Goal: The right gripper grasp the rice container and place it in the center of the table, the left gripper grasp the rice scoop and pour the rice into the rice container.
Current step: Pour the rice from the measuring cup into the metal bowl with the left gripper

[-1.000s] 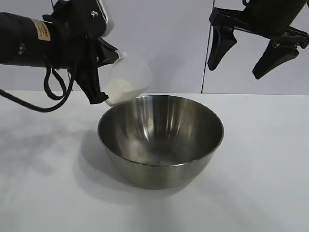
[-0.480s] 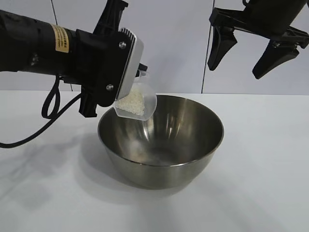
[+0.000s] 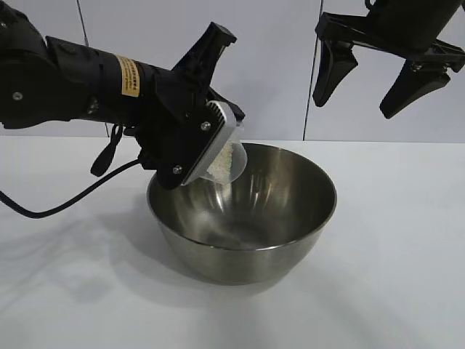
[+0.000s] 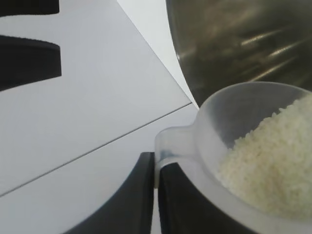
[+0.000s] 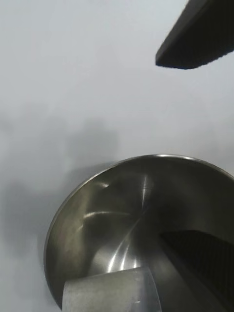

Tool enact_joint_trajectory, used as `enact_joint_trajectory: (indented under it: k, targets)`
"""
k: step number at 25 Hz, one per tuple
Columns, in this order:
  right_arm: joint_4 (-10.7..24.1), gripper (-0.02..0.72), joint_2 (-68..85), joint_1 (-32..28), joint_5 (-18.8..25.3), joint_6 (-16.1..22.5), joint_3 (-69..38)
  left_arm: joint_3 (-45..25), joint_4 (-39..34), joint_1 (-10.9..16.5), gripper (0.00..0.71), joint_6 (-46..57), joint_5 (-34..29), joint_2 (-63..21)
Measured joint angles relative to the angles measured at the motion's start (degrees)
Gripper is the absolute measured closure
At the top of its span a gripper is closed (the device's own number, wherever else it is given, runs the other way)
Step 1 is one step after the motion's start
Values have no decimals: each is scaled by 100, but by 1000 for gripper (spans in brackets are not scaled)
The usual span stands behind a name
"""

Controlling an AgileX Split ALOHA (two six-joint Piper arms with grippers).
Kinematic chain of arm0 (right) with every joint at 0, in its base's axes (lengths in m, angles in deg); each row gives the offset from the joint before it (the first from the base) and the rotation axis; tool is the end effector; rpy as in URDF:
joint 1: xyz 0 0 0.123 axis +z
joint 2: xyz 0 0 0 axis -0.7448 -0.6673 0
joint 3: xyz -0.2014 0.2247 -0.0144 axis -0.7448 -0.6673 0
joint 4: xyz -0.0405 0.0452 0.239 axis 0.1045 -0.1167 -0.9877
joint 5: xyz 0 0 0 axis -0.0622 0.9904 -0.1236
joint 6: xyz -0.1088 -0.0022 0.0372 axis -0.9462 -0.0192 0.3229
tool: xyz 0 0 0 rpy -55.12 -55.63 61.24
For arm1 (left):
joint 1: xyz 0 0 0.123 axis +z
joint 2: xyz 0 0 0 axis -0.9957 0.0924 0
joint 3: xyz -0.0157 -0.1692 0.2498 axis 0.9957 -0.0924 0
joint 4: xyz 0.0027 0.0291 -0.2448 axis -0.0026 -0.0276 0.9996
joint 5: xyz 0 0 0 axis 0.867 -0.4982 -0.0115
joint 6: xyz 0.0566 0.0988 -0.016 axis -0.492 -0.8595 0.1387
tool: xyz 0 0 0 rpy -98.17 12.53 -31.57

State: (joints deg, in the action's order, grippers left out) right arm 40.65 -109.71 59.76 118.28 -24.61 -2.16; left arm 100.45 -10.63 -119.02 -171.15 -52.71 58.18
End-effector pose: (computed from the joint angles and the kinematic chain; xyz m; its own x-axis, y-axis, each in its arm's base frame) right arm 0.3689 0.0943 0.2762 -0.9055 -0.1133 -0.4090 -0.1990 0.9645 0.1734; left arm 0.3220 -0.2574 0.1947 0.7960 0.4105 0.4448 -0.1688 -0.5553 0.8144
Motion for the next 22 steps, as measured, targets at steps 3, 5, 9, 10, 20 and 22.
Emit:
enact_joint_trajectory:
  k: [3,5,9,10,20,22]
  targets:
    - [2,81,0,0,0,0,0,0,-599,0,701,-12,-131,0]
    - [2,81,0,0,0,0,0,0,-902,0,701,-11,-149,0]
    - [6,81,0,0,-6,0,0,42,-1202,0,701,-18,-247,0]
    - [6,81,0,0,-6,0,0,70,-1289,0,701,-18,-259,0]
    - [8,81,0,0,-6,0,0,287,-2087,0,701,-23,-503,0]
    - [8,81,0,0,-6,0,0,287,-2187,0,701,-23,-525,0]
